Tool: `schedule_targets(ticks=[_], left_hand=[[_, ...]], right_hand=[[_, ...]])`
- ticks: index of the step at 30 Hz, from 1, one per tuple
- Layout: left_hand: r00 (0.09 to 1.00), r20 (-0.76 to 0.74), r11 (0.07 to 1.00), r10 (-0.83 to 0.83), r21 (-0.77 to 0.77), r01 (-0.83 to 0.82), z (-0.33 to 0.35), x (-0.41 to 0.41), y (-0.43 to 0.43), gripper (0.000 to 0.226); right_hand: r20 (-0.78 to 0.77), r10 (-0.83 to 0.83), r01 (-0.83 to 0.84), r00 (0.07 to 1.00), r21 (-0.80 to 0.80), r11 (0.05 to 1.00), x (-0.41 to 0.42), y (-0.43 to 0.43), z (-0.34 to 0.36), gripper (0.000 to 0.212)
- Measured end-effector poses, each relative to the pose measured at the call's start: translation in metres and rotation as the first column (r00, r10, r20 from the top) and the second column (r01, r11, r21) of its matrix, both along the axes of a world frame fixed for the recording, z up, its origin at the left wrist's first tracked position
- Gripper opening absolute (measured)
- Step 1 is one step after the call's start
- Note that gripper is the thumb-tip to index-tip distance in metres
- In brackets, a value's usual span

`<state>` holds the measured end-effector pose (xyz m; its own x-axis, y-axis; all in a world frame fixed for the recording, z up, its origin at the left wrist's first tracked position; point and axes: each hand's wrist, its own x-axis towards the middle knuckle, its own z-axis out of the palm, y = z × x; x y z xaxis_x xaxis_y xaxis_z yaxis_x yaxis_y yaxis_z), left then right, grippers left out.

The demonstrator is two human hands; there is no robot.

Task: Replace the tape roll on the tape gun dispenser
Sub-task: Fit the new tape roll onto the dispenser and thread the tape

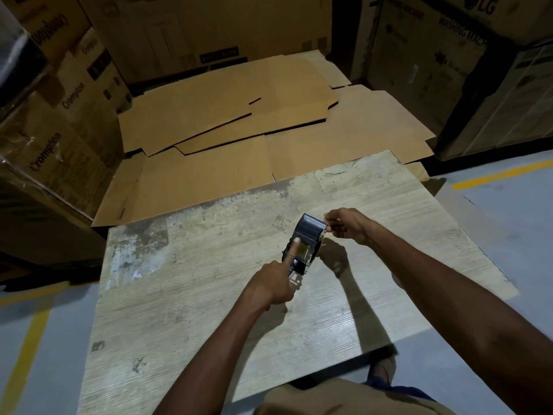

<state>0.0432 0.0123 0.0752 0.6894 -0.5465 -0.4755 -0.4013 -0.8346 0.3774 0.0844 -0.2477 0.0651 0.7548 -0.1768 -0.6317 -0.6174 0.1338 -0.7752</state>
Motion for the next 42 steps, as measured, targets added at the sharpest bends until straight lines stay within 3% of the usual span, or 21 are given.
schedule_targets(ticks=[7,12,16,20,24,27,29,32,34,38,42], left_hand=[[1.0,0.029,0.996,0.002,-0.093,0.0,-0.015,-0.004,0.017,0.104],[0.997,0.075,0.992,-0.002,-0.127,0.011,-0.024,-0.006,0.026,0.105],[0.994,0.092,0.98,0.066,-0.193,-0.047,-0.027,-0.007,0.034,0.107],[0.984,0.09,0.952,0.153,-0.28,-0.122,-0.021,-0.001,0.037,0.102],[0.97,0.102,0.903,0.219,-0.397,-0.162,-0.018,0.007,0.033,0.077],[0.949,0.12,0.853,0.293,-0.48,-0.203,-0.03,0.009,0.03,0.031],[0.928,0.041,0.785,0.371,-0.548,-0.29,-0.039,0.006,0.029,0.02],[0.848,-0.184,0.6,0.497,-0.633,-0.489,-0.041,-0.001,0.022,0.02],[0.807,-0.271,0.526,0.524,-0.642,-0.557,-0.039,-0.007,0.014,0.024],[0.719,-0.394,0.416,0.573,-0.615,-0.669,-0.035,-0.028,-0.012,0.034],[0.645,-0.484,0.369,0.591,-0.549,-0.75,-0.042,-0.044,-0.035,0.046]], right_hand=[[-0.123,-0.044,0.074,0.991,0.256,0.964,0.001,-0.011,0.006,0.011],[-0.184,-0.084,0.125,0.979,0.221,0.967,0.002,0.0,0.001,0.022],[-0.182,-0.27,0.304,0.946,0.194,0.933,0.003,0.008,-0.016,0.037],[-0.072,-0.321,0.329,0.944,0.14,0.934,-0.006,0.01,-0.031,0.025],[0.032,-0.381,0.375,0.924,0.114,0.92,-0.023,0.013,-0.029,0.011],[0.068,-0.429,0.428,0.901,0.036,0.903,-0.039,0.015,-0.029,0.011],[0.093,-0.475,0.481,0.875,-0.046,0.876,-0.053,0.018,-0.031,0.017],[0.102,-0.486,0.496,0.868,-0.128,0.859,-0.079,0.028,-0.034,0.03],[0.097,-0.429,0.436,0.898,-0.064,0.898,-0.094,0.036,-0.038,0.036],[0.033,-0.174,0.166,0.984,0.174,0.971,-0.114,0.048,-0.04,0.049],[0.008,-0.175,0.168,0.985,0.243,0.956,-0.121,0.049,-0.036,0.057]])
